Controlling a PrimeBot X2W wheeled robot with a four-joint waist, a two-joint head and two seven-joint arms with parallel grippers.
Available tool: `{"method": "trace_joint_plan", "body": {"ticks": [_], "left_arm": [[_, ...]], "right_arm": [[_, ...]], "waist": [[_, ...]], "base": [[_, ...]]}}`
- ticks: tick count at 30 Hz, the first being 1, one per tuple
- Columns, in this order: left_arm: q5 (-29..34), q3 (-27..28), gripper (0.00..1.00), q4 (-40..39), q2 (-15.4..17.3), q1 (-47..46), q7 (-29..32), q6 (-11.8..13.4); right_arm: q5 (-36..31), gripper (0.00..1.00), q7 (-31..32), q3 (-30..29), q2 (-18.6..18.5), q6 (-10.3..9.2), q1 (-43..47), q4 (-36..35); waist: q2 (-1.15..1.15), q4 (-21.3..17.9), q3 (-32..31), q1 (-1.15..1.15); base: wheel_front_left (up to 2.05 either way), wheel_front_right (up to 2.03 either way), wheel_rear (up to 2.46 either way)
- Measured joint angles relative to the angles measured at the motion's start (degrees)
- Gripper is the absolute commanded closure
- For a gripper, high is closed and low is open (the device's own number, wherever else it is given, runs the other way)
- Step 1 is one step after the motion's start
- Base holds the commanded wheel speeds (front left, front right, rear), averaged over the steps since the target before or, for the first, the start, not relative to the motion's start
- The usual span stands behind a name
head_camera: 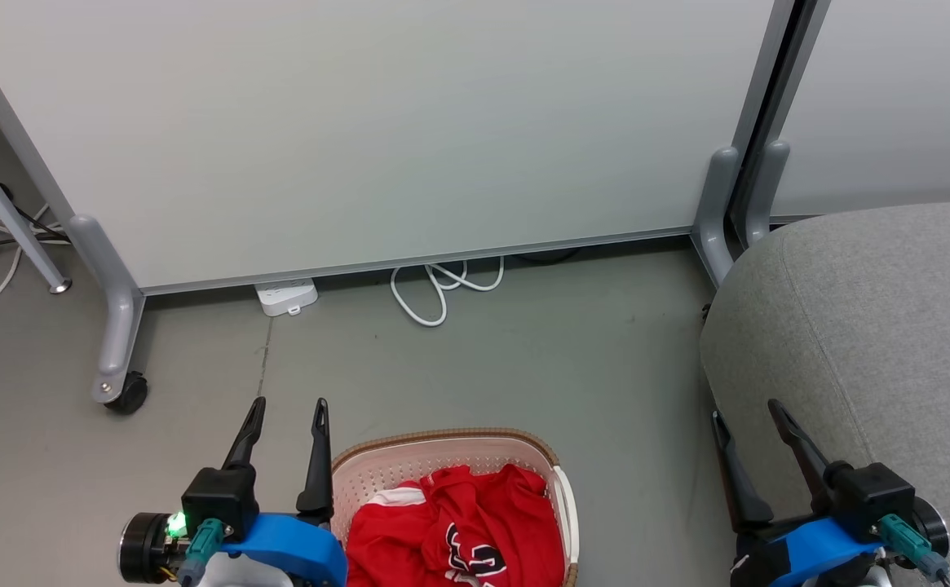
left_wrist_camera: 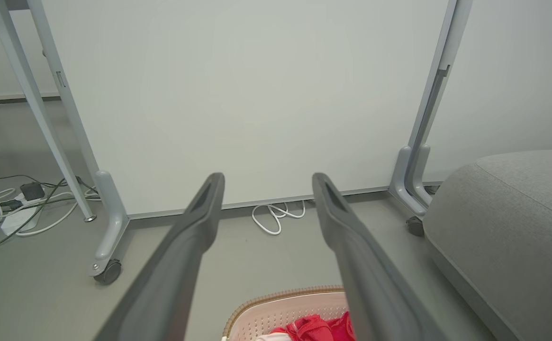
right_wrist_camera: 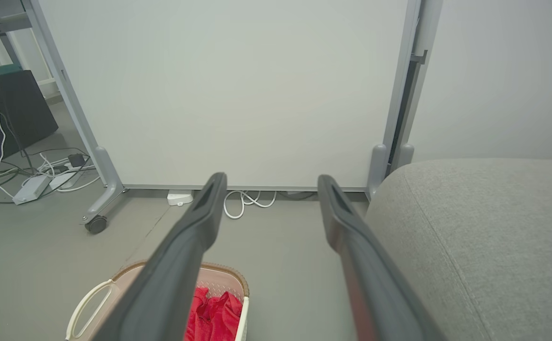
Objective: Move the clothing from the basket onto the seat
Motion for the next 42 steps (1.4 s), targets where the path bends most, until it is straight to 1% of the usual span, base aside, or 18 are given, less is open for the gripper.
{"method": "trace_joint_plan", "body": {"ticks": [11,22,25,28,36,42], "left_arm": [[3.4,-0.6,0.00,1.5,0.0,-0.6,-1.0,-0.1],[3.0,-0.8,0.00,1.8,0.0,-0.7,-1.0,-0.1],[2.8,-1.5,0.00,2.4,0.0,-1.3,-1.0,-0.7],[2.4,-2.5,0.00,3.1,0.0,-3.9,-1.1,-1.5],[4.9,-6.9,0.00,12.5,0.0,-14.4,-1.1,-3.5],[6.0,-9.9,0.00,22.4,0.3,-22.2,-1.1,-4.4]], "right_arm": [[-4.7,0.00,-1.0,-0.3,0.2,0.05,0.1,0.0],[-4.7,0.00,-1.1,-0.5,0.4,0.05,0.2,0.4],[-4.6,0.00,-1.1,-0.4,0.4,0.05,0.1,0.4],[-4.5,0.00,-1.1,-0.4,0.2,0.05,-0.3,0.2],[-4.4,0.00,-1.1,0.9,-1.0,0.05,-4.2,-0.9],[-3.7,0.00,-1.1,1.8,-1.5,0.07,-8.7,-1.7]], "waist": [[0.00,0.3,0.2,0.00],[0.00,0.1,0.6,0.00],[0.00,-0.2,1.1,0.00],[0.00,-0.6,2.2,0.00],[0.00,-2.7,8.1,0.00],[0.00,-5.0,14.6,0.01]], "base": [[0.00,0.00,0.00],[0.00,0.00,0.00],[0.00,0.00,0.00],[0.00,0.00,0.00],[0.00,0.00,0.00],[0.00,0.00,0.00]]}}
